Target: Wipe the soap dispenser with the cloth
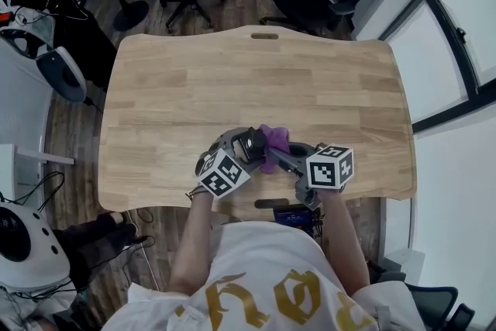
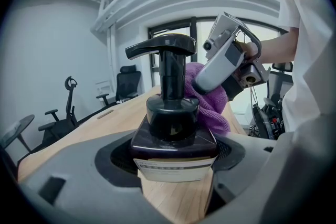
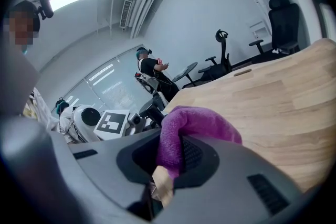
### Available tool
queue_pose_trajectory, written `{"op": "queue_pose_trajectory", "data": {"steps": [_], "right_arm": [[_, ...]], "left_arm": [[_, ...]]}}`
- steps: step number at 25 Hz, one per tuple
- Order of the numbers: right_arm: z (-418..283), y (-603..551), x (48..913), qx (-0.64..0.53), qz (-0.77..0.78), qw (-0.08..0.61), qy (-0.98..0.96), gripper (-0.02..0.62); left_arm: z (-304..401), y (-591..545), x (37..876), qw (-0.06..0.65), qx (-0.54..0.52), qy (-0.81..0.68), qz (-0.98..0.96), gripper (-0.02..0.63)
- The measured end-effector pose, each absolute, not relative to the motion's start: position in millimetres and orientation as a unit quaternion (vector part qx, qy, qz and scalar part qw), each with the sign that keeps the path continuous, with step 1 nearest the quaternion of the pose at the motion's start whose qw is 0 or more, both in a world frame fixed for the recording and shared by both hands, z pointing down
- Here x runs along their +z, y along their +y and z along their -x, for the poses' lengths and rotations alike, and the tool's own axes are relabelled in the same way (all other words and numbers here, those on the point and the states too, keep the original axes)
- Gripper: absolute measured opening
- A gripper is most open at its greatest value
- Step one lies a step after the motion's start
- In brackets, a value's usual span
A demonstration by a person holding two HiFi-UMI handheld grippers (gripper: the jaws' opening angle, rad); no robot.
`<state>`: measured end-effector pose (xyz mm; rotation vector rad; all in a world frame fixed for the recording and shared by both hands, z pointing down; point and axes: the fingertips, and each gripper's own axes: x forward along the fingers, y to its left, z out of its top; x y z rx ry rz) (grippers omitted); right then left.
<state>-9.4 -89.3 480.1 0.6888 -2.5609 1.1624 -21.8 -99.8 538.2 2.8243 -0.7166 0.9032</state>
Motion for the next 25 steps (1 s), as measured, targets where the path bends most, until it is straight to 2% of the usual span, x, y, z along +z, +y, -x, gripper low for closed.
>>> {"op": "queue_pose_trajectory", "data": {"steps": [25], "right_arm": [[44.8, -52.9, 473.1, 0.424, -0.149, 0.124, -0.885, 0.041]], "left_arm": [[24.5, -99.3, 534.8, 0.048, 0.29, -0.235, -0.926, 0.331]]}}
